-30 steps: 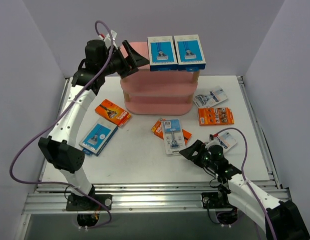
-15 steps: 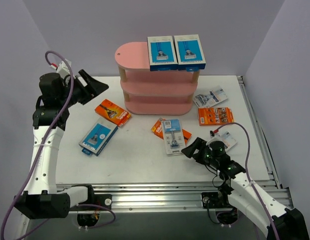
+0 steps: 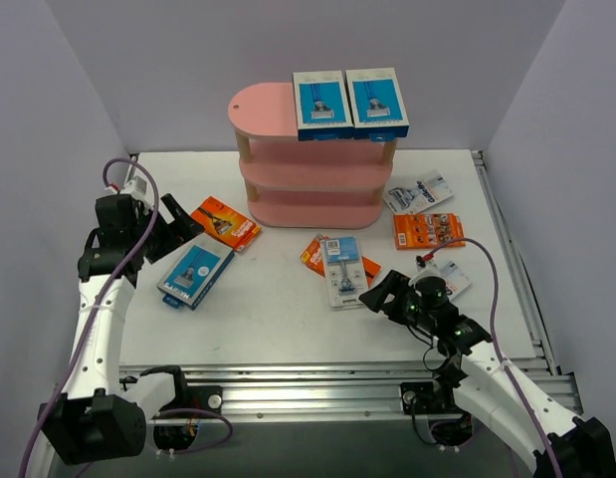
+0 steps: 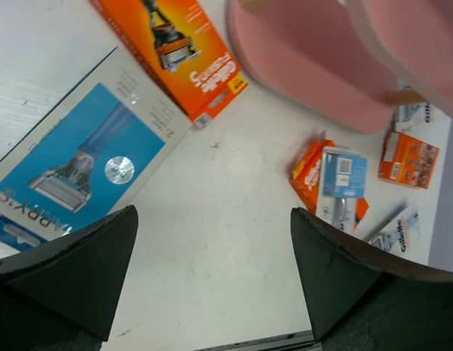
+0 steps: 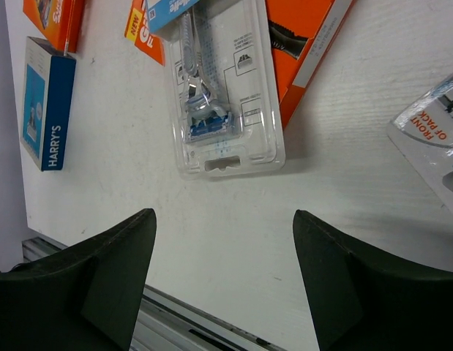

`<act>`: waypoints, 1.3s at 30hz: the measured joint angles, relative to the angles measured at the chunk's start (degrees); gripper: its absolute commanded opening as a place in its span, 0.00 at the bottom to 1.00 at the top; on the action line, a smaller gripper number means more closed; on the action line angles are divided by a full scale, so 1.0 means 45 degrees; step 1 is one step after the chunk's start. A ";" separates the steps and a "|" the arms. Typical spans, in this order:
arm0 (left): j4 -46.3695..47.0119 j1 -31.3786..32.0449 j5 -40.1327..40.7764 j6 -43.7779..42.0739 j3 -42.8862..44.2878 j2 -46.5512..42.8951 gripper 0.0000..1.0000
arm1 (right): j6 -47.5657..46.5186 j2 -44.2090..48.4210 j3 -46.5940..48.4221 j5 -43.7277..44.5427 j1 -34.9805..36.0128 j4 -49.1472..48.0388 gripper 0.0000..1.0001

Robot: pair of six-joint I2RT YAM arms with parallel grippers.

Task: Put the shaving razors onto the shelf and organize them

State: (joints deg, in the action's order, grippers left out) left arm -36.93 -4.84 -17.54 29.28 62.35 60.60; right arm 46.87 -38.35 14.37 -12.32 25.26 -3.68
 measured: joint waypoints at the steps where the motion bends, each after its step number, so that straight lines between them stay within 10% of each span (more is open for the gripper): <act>1: -0.0019 -0.0063 0.0175 -0.0015 -0.0180 0.0141 0.94 | 0.0058 0.0000 0.0000 0.0015 0.0102 -0.0029 0.70; 19: 0.1375 -0.4284 0.0612 0.1841 -0.2346 0.2545 0.94 | 0.0461 -0.1855 -0.0010 0.0355 0.2239 -0.2093 0.73; 39: 0.2458 -0.4362 0.1506 0.3555 -0.3555 0.3118 0.90 | 0.0175 0.2123 -0.0821 0.0005 0.2234 -0.0287 0.76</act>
State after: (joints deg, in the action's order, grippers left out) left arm -25.87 -24.47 -10.76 45.28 46.35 74.63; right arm 47.66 -28.80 10.68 -12.29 35.31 -4.97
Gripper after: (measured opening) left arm 0.901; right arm 0.757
